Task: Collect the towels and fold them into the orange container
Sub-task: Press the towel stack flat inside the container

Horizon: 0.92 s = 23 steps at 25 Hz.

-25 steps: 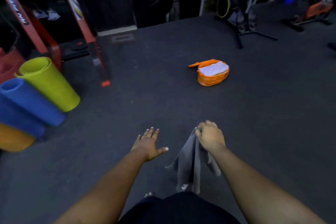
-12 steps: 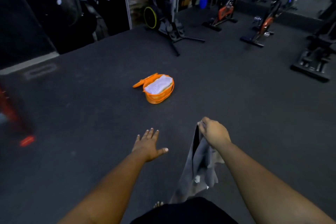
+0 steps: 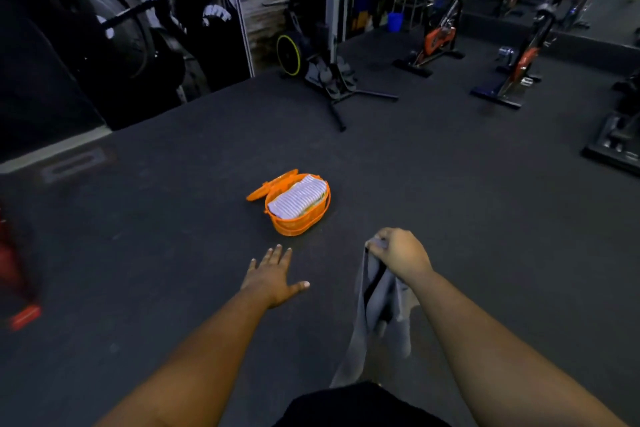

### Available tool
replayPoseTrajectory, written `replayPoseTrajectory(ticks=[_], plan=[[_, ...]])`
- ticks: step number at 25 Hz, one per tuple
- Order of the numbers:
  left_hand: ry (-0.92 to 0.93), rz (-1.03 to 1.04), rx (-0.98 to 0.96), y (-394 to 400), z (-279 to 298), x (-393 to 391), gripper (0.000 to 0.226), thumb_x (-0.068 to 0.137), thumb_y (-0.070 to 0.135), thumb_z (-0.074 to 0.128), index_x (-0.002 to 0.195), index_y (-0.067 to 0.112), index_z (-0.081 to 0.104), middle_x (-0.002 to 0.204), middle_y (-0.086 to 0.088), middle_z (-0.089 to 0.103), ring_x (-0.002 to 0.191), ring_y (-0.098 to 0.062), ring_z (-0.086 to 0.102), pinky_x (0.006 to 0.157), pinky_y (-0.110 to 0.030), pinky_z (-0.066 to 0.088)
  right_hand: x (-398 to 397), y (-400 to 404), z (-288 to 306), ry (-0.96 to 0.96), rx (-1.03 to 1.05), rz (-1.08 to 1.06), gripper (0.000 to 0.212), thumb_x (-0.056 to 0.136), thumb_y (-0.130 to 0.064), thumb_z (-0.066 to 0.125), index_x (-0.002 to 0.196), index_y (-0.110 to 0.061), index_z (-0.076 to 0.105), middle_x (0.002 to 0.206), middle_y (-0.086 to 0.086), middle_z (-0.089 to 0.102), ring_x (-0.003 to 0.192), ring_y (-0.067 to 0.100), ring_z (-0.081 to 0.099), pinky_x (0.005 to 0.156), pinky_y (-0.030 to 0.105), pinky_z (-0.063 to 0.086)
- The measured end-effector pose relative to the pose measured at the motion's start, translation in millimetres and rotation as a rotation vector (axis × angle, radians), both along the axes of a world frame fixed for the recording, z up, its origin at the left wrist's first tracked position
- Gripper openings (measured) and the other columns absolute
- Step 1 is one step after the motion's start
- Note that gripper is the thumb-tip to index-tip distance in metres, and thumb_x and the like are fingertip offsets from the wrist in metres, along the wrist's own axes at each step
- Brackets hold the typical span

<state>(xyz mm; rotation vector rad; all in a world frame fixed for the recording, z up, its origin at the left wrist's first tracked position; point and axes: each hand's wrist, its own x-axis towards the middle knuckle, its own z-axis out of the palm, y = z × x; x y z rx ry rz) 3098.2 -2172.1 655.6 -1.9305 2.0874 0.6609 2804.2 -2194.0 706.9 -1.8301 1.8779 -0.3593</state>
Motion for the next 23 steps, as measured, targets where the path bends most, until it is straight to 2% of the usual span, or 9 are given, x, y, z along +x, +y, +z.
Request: replayPoseTrajectory(ticks=[4, 8, 11, 13, 16, 19, 21, 23], plan=[[-0.038, 0.084, -0.027, -62, 4, -22, 0.104, 0.088, 0.081, 0.042, 0.163, 0.025, -0.005, 0.171, -0.002, -0.01, 0.158, -0.021, -0.005, 0.127, -0.051, 0.006, -19, -93, 3, -0.051, 0.022, 0.087, 0.019, 0.093, -0.044, 0.063, 0.079, -0.03, 0.063, 0.086, -0.004, 0.07, 0.079, 0.016, 0.065, 0.067, 0.037, 0.053], [-0.004, 0.167, -0.017, -121, 4, -39, 0.105, 0.088, 0.081, 0.043, 0.163, 0.025, -0.005, 0.171, -0.002, -0.01, 0.158, -0.021, -0.006, 0.127, -0.051, 0.005, -29, -176, 12, -0.028, 0.011, 0.165, 0.02, 0.095, -0.038, 0.061, 0.08, -0.025, 0.065, 0.08, -0.001, 0.068, 0.077, 0.019, 0.064, 0.066, 0.039, 0.052], [-0.001, 0.181, -0.024, -169, 0, -43, 0.106, 0.088, 0.08, 0.045, 0.163, 0.025, -0.007, 0.171, -0.002, -0.01, 0.158, -0.021, -0.006, 0.127, -0.052, 0.005, -27, -230, 9, -0.035, 0.041, 0.212, 0.017, 0.095, -0.034, 0.062, 0.082, -0.024, 0.065, 0.078, -0.001, 0.067, 0.074, 0.016, 0.063, 0.061, 0.035, 0.047], [0.018, 0.2, -0.038, -209, -8, -41, 0.107, 0.088, 0.079, 0.048, 0.163, 0.025, -0.006, 0.171, -0.002, -0.009, 0.158, -0.021, -0.005, 0.127, -0.052, 0.006, -19, -272, 1, -0.094, 0.056, 0.231, 0.015, 0.092, -0.031, 0.066, 0.077, -0.029, 0.064, 0.078, -0.006, 0.067, 0.076, 0.014, 0.064, 0.064, 0.034, 0.048], [0.042, 0.201, -0.053, -270, -21, -34, 0.106, 0.088, 0.077, 0.051, 0.164, 0.024, -0.003, 0.171, -0.003, -0.007, 0.158, -0.022, -0.002, 0.126, -0.052, 0.008, 1, -329, -3, -0.147, 0.038, 0.27, 0.013, 0.09, -0.03, 0.067, 0.08, -0.022, 0.07, 0.082, -0.004, 0.07, 0.079, 0.015, 0.066, 0.072, 0.036, 0.051], [0.118, 0.163, -0.042, -319, -25, -35, 0.103, 0.09, 0.073, 0.053, 0.164, 0.025, -0.001, 0.172, -0.003, -0.003, 0.158, -0.023, 0.002, 0.125, -0.051, 0.013, 14, -376, 6, -0.204, 0.038, 0.302, 0.015, 0.09, -0.032, 0.068, 0.079, -0.022, 0.071, 0.083, -0.001, 0.072, 0.079, 0.011, 0.067, 0.072, 0.036, 0.052], [0.202, 0.125, -0.069, -355, -25, -40, 0.1, 0.09, 0.07, 0.056, 0.164, 0.026, 0.006, 0.171, -0.003, 0.007, 0.157, -0.024, 0.013, 0.124, -0.048, 0.023, 24, -408, 20, -0.301, 0.042, 0.335, 0.015, 0.091, -0.028, 0.071, 0.079, -0.02, 0.072, 0.082, 0.002, 0.074, 0.075, 0.006, 0.065, 0.07, 0.032, 0.051], [0.356, 0.146, -0.087, -382, -19, -47, 0.088, 0.088, 0.068, 0.06, 0.16, 0.029, 0.028, 0.163, -0.002, 0.035, 0.148, -0.026, 0.035, 0.116, -0.045, 0.037, 33, -431, 34, -0.399, 0.053, 0.404, 0.012, 0.09, -0.023, 0.073, 0.08, -0.017, 0.074, 0.081, 0.003, 0.075, 0.071, 0.002, 0.062, 0.068, 0.029, 0.05]])
